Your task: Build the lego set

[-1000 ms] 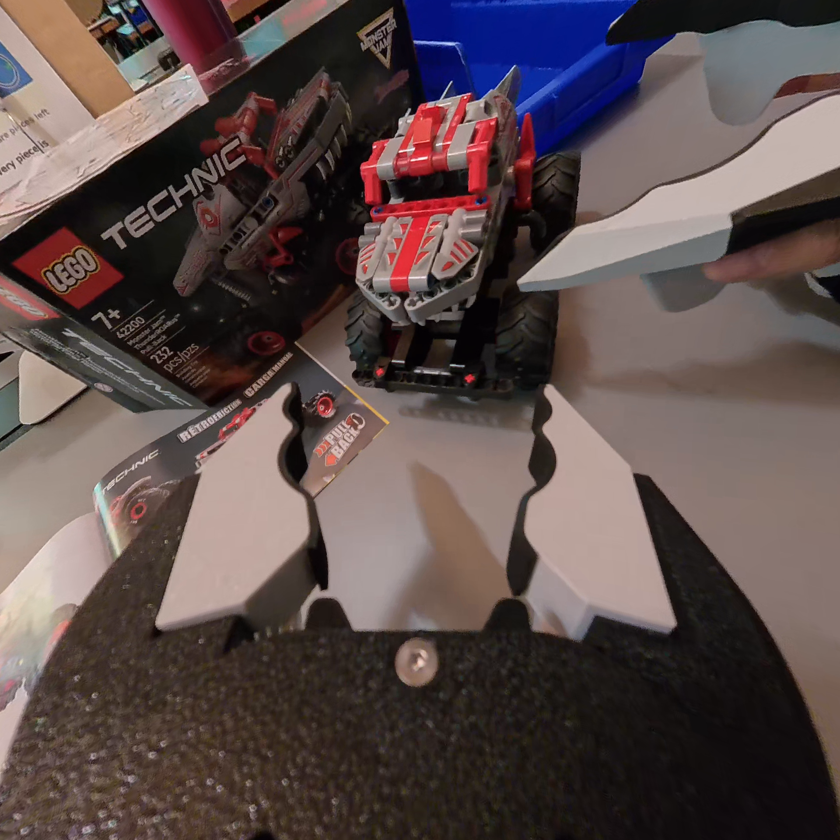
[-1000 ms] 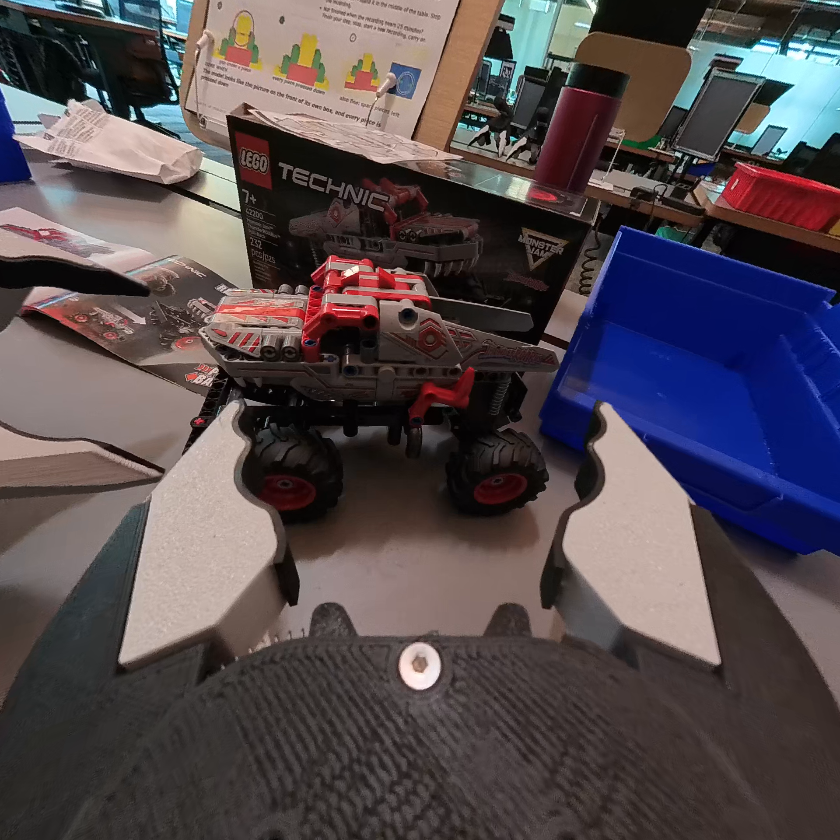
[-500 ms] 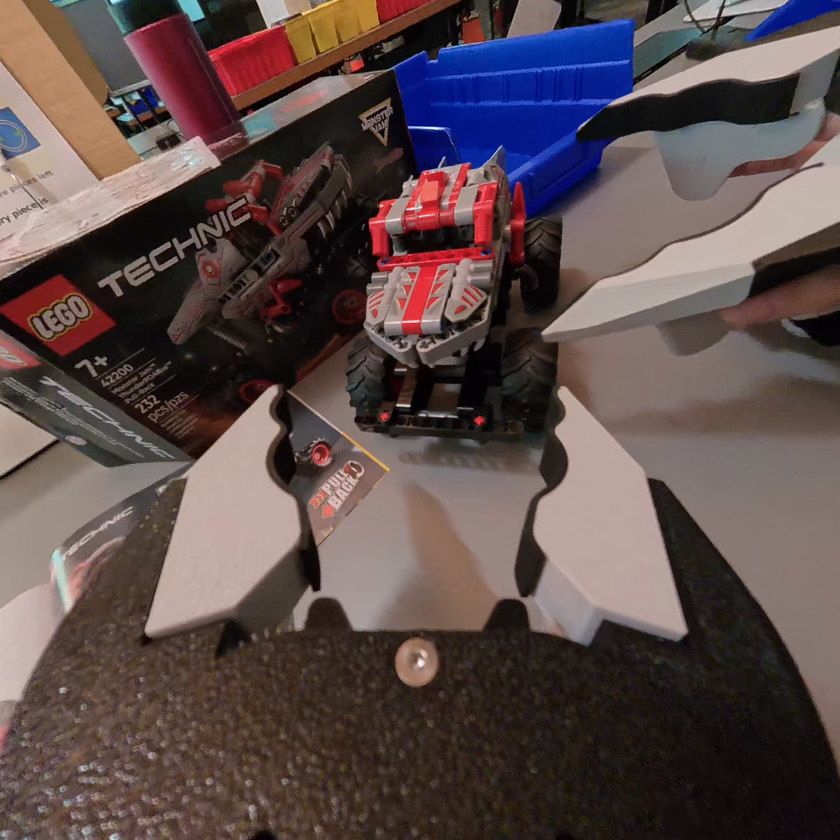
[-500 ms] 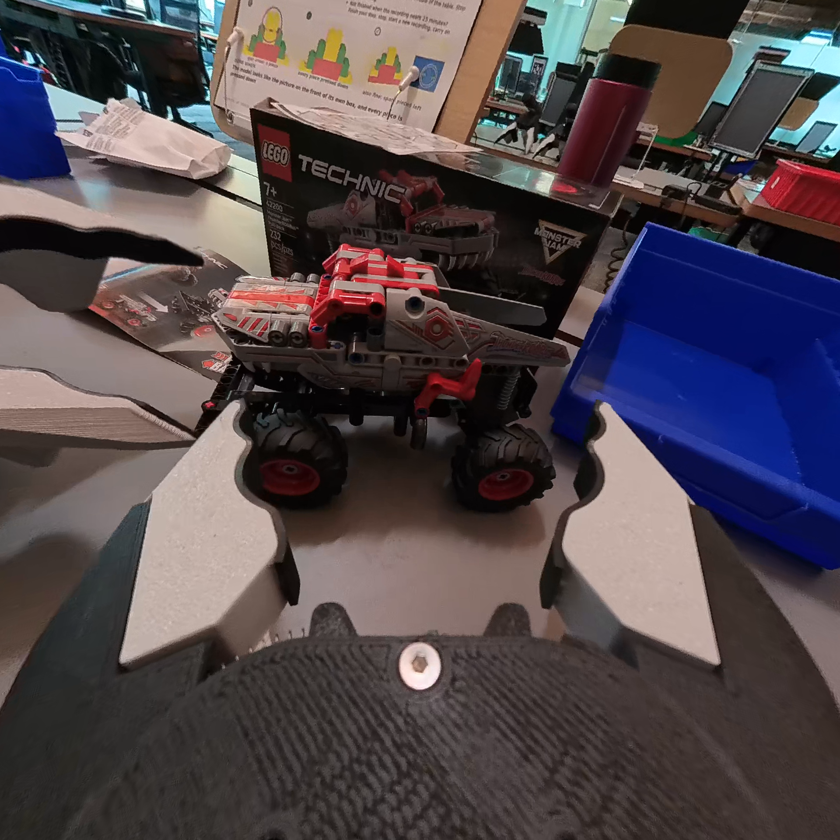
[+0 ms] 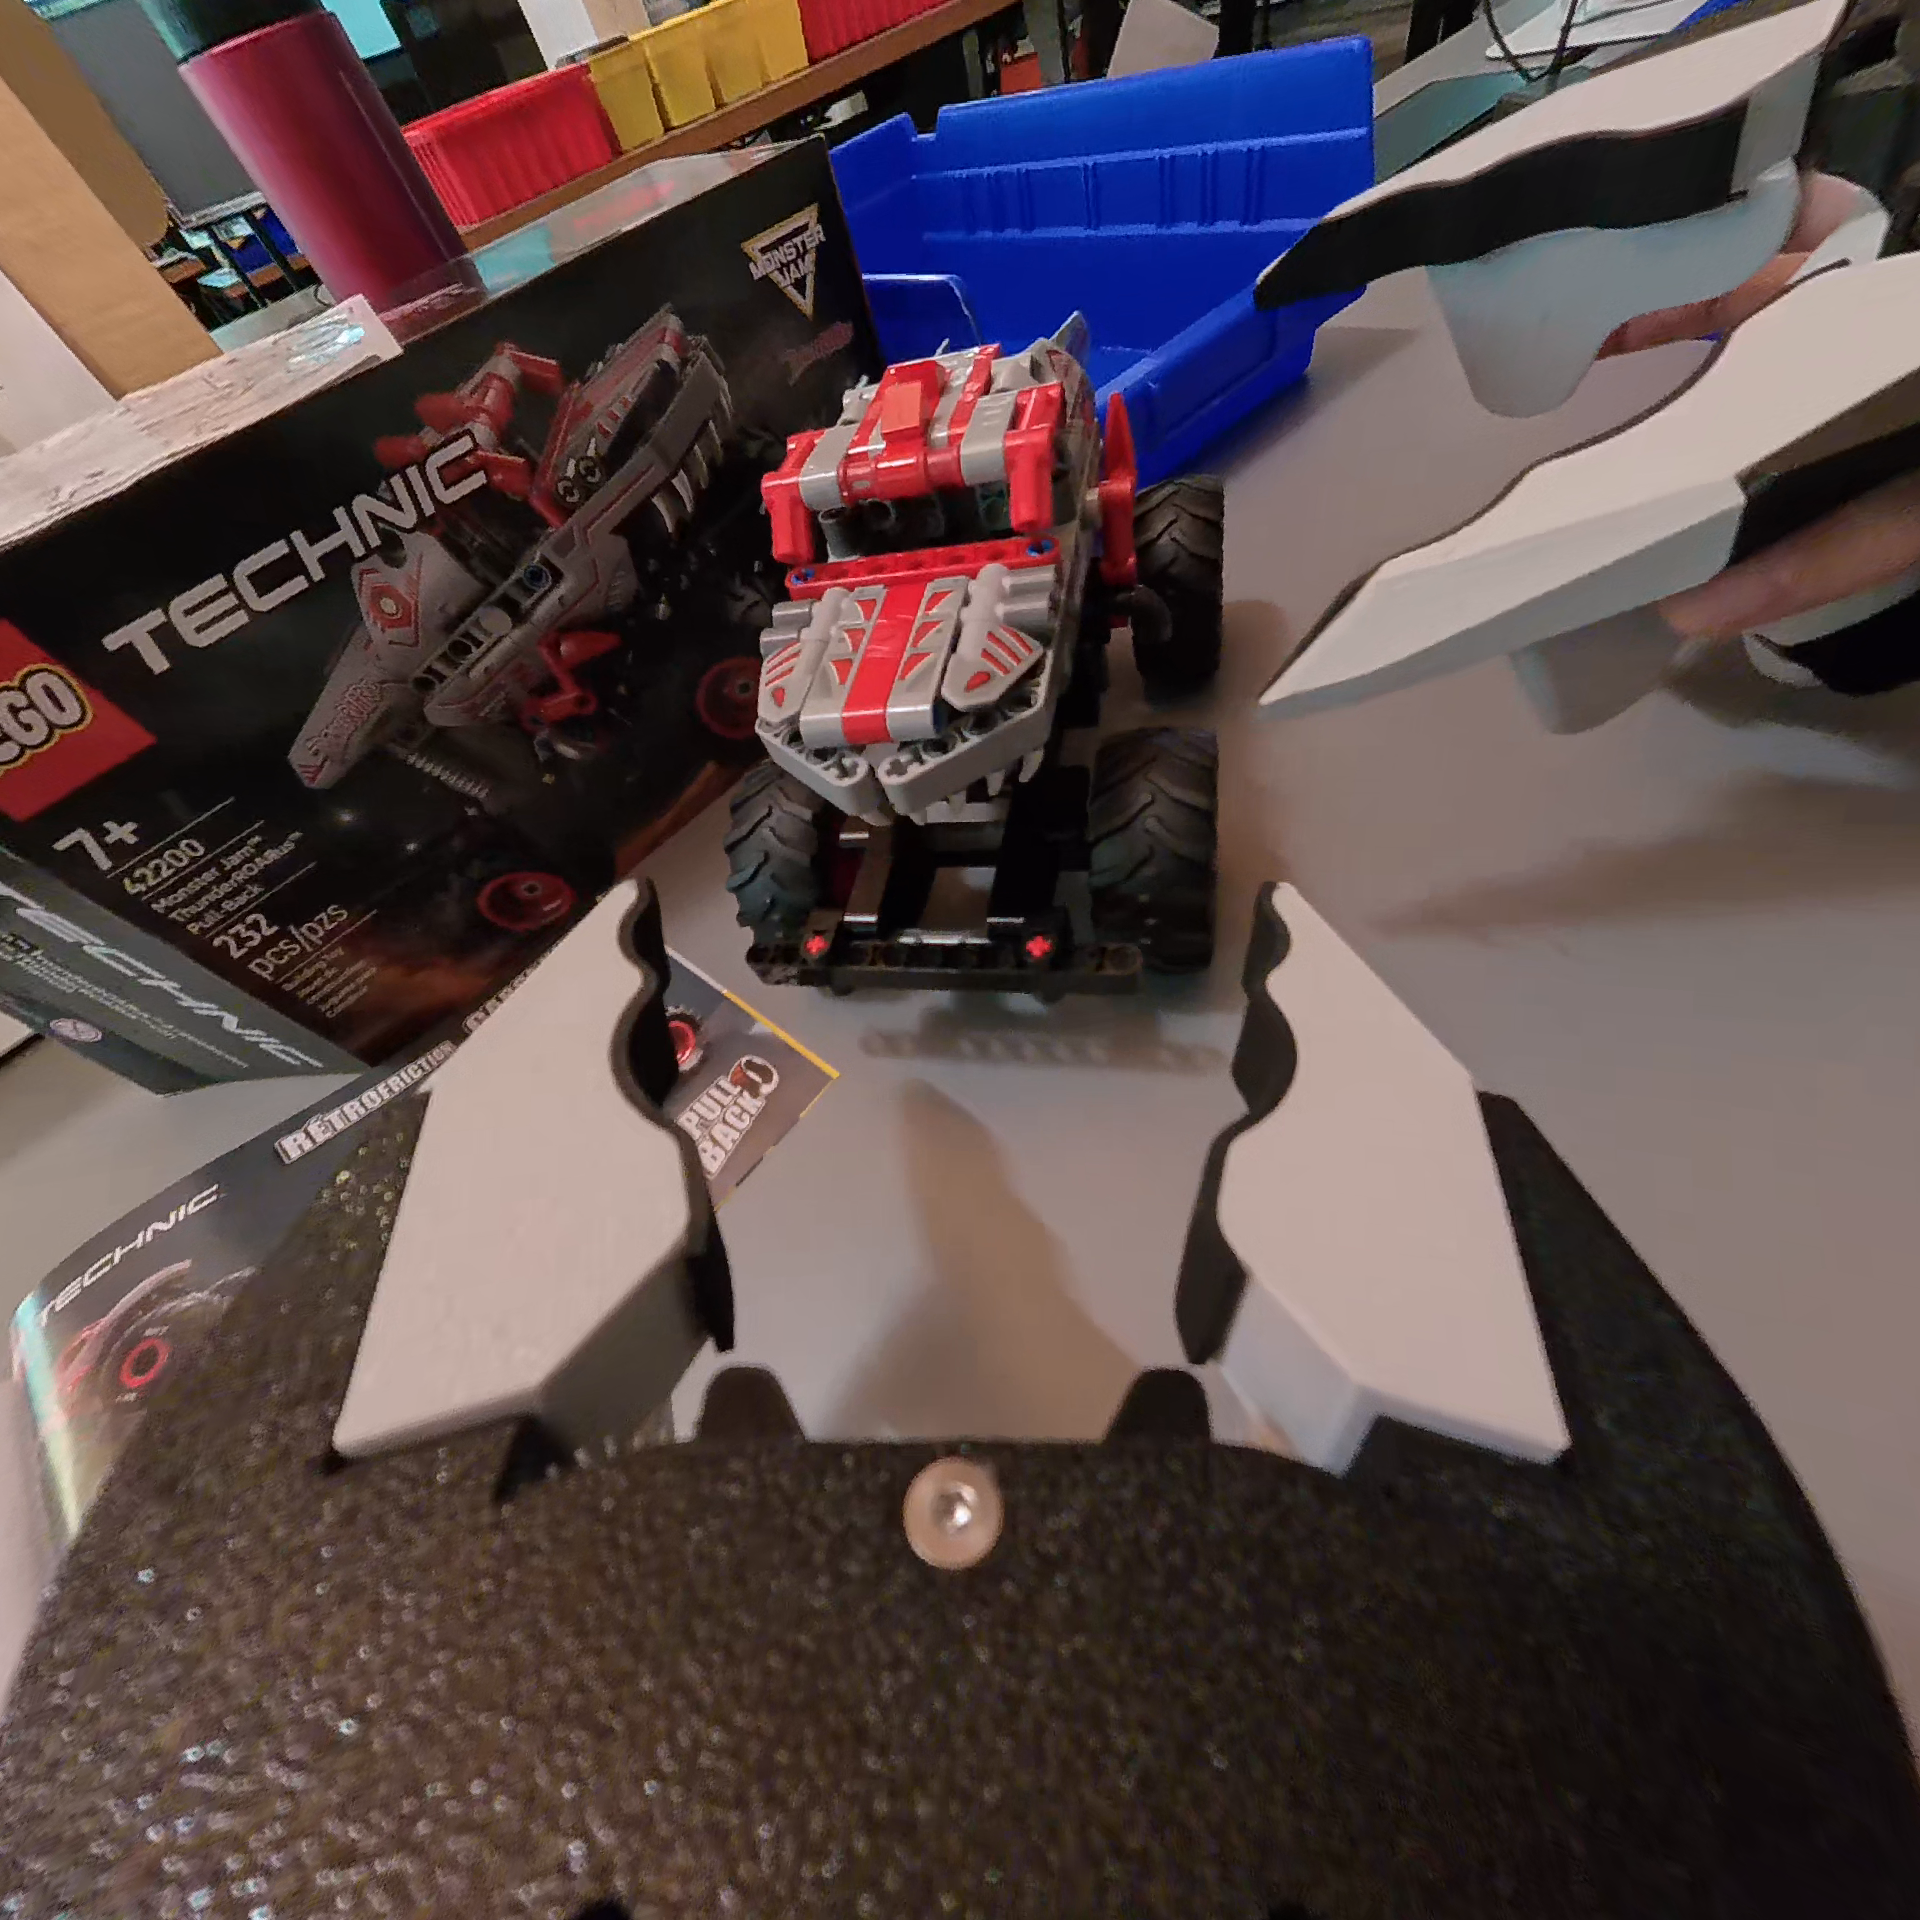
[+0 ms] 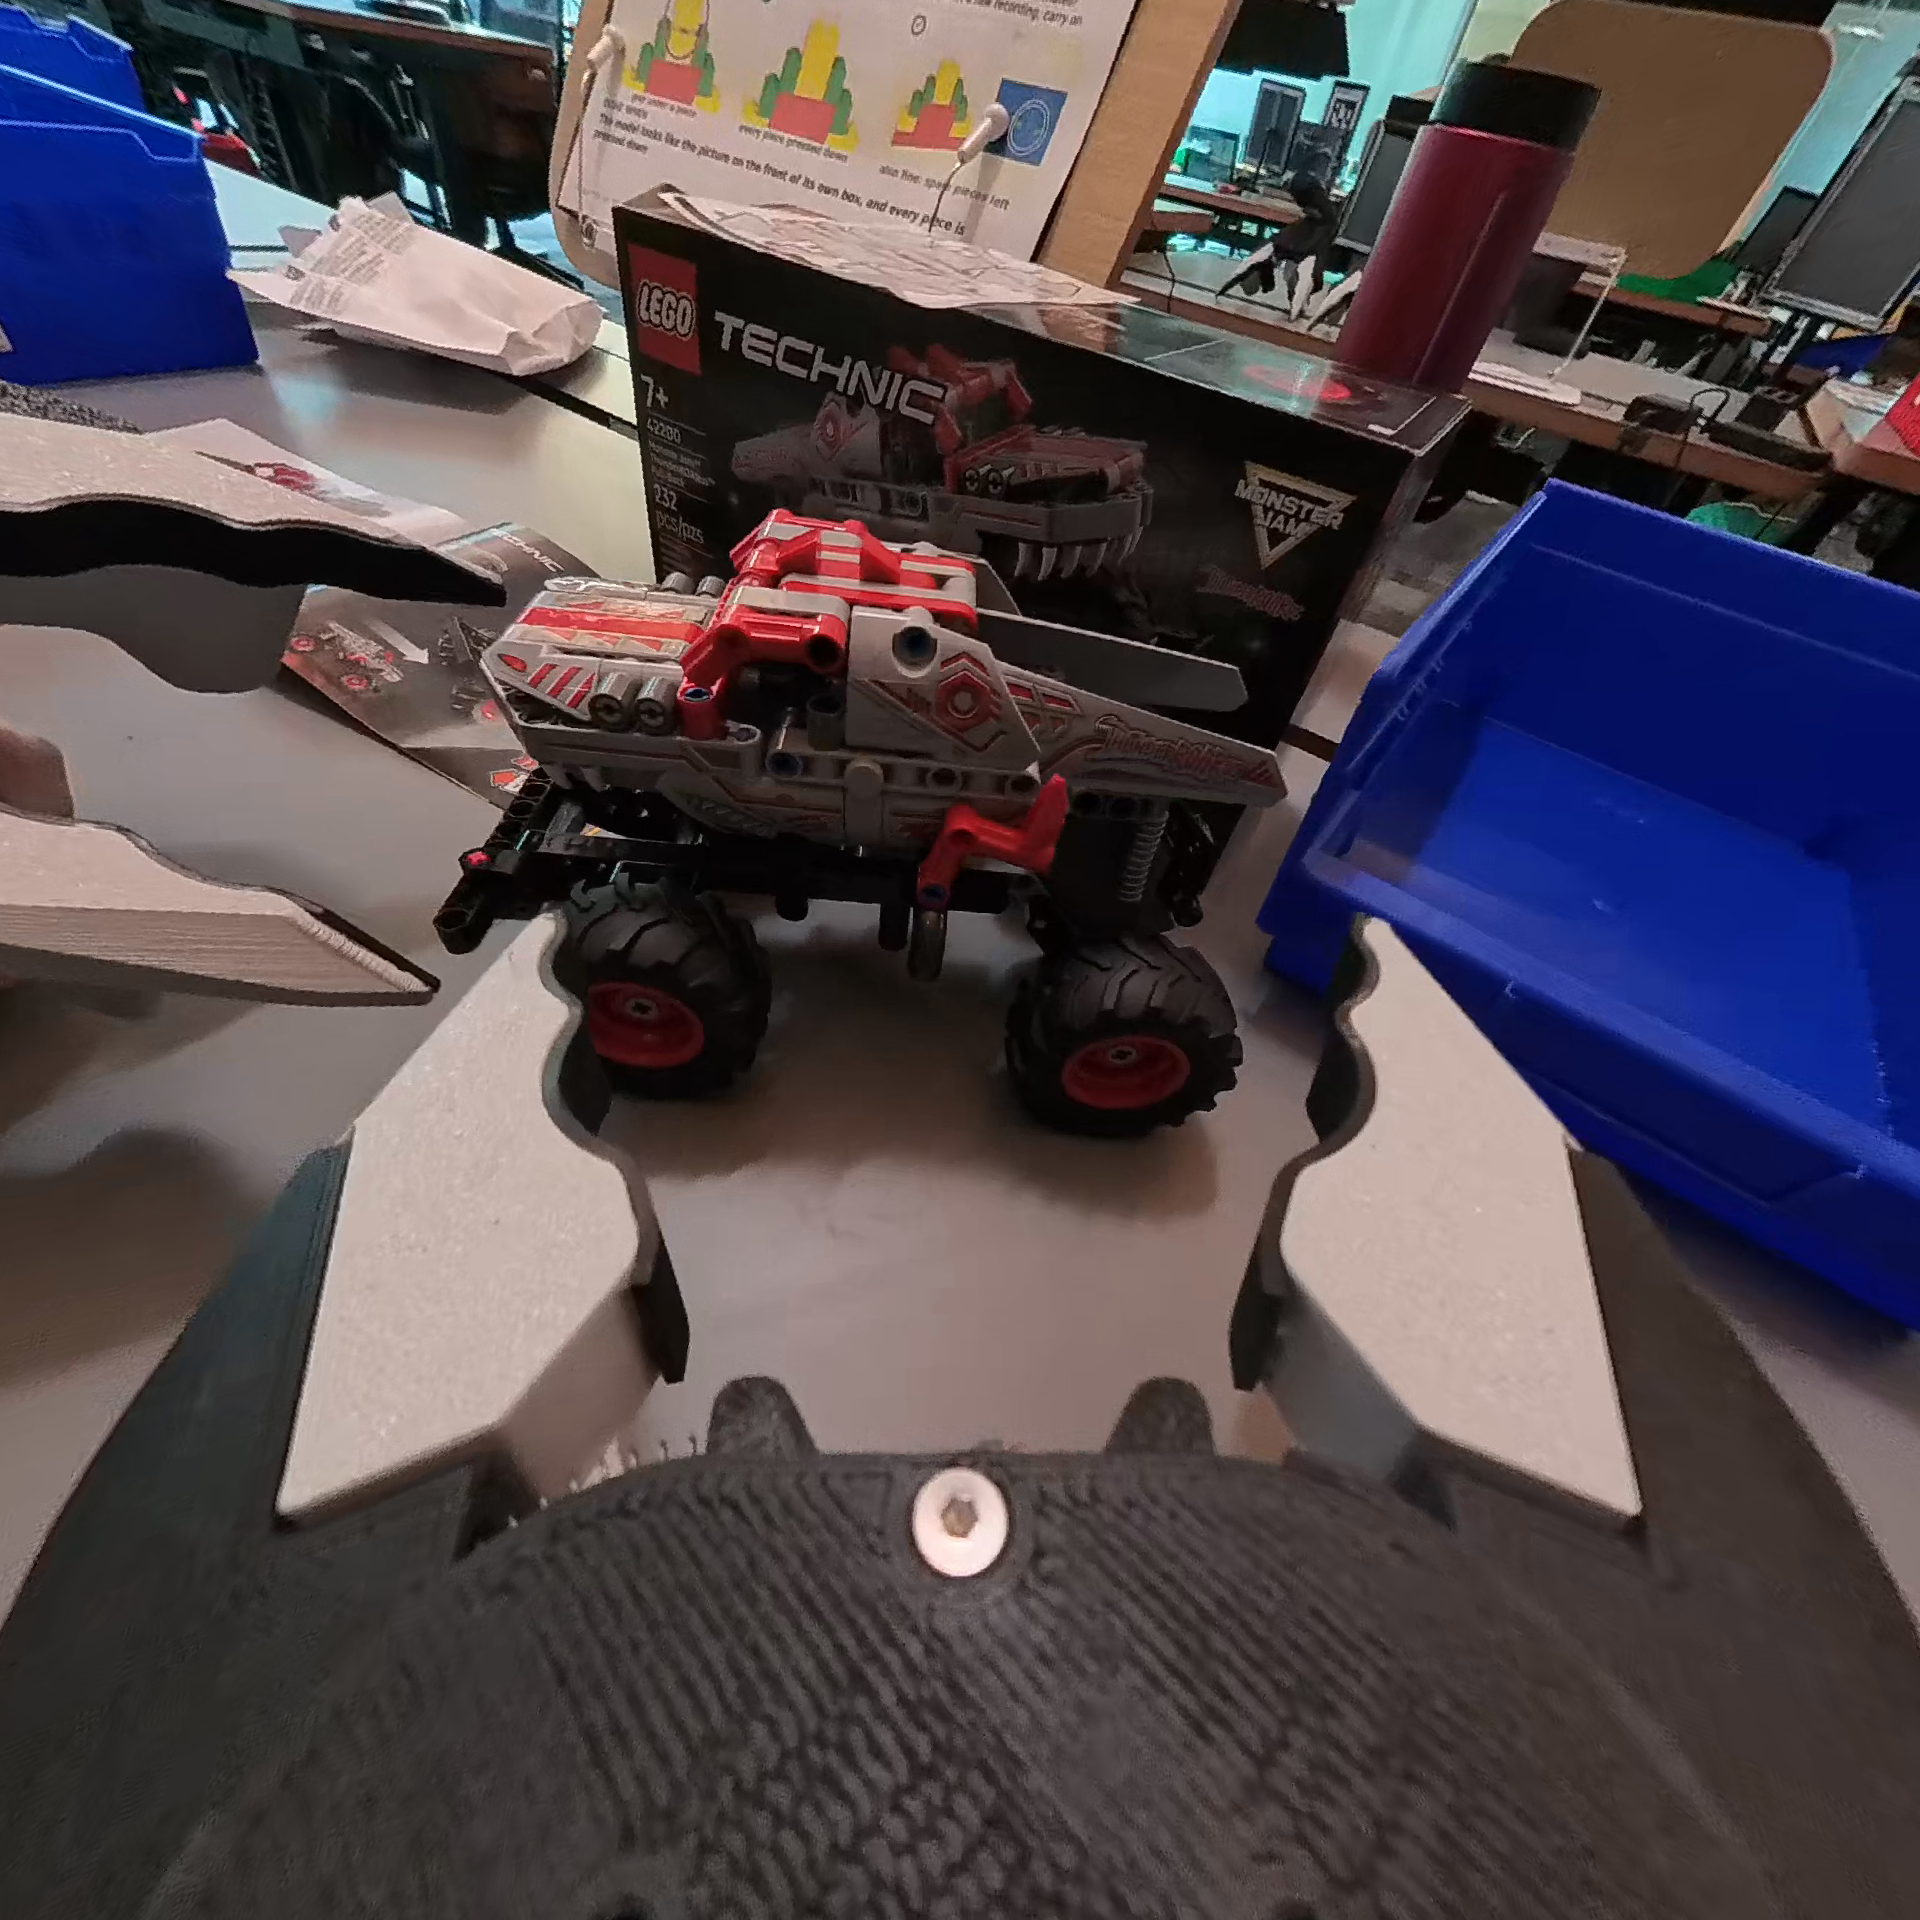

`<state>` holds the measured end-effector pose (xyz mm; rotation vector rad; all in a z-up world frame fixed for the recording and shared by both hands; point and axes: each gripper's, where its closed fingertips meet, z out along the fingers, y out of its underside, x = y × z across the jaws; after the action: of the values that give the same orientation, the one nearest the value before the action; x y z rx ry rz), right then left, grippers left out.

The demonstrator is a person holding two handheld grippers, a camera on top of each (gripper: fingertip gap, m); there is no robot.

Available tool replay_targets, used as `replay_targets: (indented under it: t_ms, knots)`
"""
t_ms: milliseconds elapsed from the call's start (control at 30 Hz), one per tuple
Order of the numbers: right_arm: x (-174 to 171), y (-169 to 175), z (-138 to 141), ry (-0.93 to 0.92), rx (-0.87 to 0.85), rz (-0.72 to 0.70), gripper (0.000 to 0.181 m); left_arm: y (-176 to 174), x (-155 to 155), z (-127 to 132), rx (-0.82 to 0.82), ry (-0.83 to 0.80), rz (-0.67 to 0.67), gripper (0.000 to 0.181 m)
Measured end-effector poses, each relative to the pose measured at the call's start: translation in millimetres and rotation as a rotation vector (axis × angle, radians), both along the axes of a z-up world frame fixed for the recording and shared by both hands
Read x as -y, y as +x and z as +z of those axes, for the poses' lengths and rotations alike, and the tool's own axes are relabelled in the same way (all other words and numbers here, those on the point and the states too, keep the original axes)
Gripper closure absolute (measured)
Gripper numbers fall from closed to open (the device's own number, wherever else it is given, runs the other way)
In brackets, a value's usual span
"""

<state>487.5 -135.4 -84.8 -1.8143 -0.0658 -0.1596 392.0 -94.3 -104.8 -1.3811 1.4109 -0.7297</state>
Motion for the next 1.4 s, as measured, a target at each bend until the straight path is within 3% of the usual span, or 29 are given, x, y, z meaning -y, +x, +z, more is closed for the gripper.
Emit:
replay_targets:
  t_ms: [433,700,1067,1267,1400]
  knots:
    - [4.4,1.0,3.8,0.029,-0.016,-0.004,0.044,-1.6,-0.5,-2.6,-0.009,0.022,0.005,0.074]
    - [9.7,-14.4,16.0,0.108,-0.028,-0.113,0.045,-17.4,-1.9,6.8,0.009,0.014,0.009,0.074]
    - [20.3,-67.2,24.4,0.103,-0.018,-0.354,0.044,-111.3,-32.1,51.5,0.093,0.007,0.125,0.072]
    - [13.1,-110.2,32.3,0.113,-0.024,-0.45,0.044,-171.1,-43.4,60.4,0.116,-0.06,0.14,0.07]
    - [-1.2,-148.6,22.6,0.082,-0.032,-0.495,0.044,-213.9,-38.8,66.4,0.161,-0.134,0.121,0.069]
